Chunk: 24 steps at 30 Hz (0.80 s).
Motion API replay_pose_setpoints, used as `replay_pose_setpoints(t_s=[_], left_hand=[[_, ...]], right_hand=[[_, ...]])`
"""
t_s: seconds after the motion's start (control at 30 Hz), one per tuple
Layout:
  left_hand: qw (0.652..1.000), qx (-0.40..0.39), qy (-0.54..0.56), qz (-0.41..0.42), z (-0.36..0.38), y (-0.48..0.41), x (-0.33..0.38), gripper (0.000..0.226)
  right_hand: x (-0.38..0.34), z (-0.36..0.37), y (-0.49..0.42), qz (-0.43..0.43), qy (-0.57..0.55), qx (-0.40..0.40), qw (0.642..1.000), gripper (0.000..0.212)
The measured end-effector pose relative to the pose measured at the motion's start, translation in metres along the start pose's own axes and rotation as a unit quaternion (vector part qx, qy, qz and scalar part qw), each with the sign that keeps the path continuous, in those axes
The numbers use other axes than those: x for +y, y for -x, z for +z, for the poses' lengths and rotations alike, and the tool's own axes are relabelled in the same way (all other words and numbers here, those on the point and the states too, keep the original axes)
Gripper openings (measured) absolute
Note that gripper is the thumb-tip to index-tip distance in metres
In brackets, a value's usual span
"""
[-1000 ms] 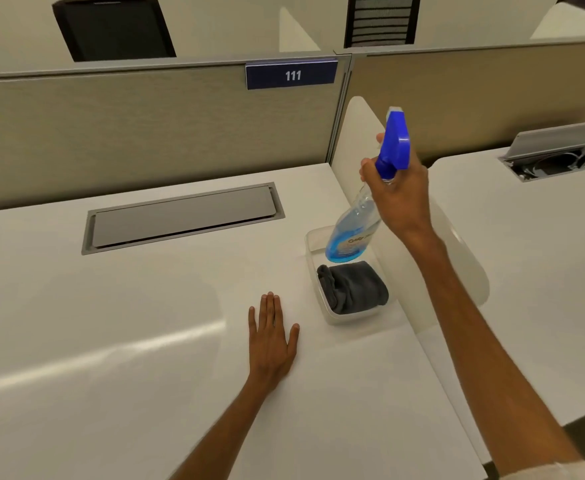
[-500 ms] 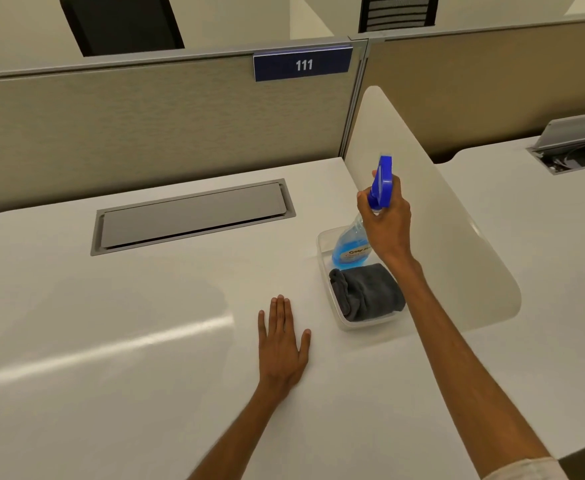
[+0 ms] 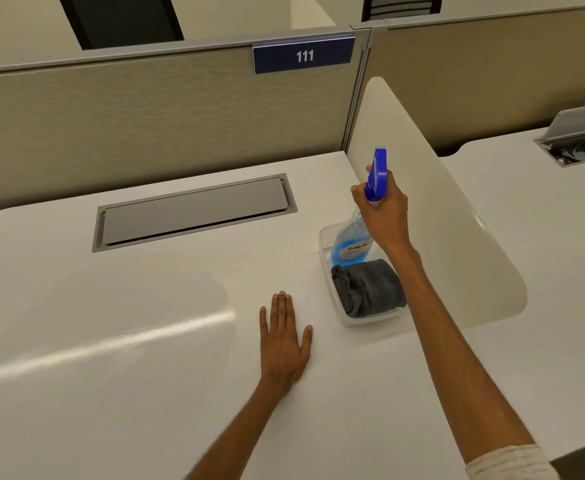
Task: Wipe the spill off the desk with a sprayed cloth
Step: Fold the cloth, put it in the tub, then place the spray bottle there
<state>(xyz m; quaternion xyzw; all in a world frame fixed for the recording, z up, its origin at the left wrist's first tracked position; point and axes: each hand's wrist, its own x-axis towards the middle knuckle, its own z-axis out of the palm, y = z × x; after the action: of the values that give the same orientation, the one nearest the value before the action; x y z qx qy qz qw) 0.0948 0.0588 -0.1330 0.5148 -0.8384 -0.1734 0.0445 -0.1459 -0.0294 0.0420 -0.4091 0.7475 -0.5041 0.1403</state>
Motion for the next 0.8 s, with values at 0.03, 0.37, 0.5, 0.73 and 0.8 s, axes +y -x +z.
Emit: replay_pose_setpoints(t_s=[0.03,0.37,0.5,0.73,0.8], left_hand=[[1.000,-0.001,0.001,0.000,0.000,0.000,0.000,0.073],[1.000,-0.006,0.001,-0.001,0.000,0.000,0.000,0.073],[1.000,-0.006,0.006,-0.004,0.000,0.000,0.000,0.073],[1.000,-0.006,0.010,-0.006,-0.001,0.000,-0.001,0.074],[1.000,-0.003,0.017,-0.001,-0.004,0.002,0.001,0.074]], right_hand=[[0.000,-0.001,0.000,0.002,-0.002,-0.001,1.000,0.047],[-0.007,-0.003,0.010,0.022,-0.028,-0.006,0.999,0.049],[-0.003,-0.003,0.012,0.039,-0.023,-0.017,0.999,0.055],[0.004,-0.008,0.019,0.044,-0.009,-0.017,0.999,0.076],[0.001,-0.012,0.025,0.046,-0.007,0.010,0.999,0.082]])
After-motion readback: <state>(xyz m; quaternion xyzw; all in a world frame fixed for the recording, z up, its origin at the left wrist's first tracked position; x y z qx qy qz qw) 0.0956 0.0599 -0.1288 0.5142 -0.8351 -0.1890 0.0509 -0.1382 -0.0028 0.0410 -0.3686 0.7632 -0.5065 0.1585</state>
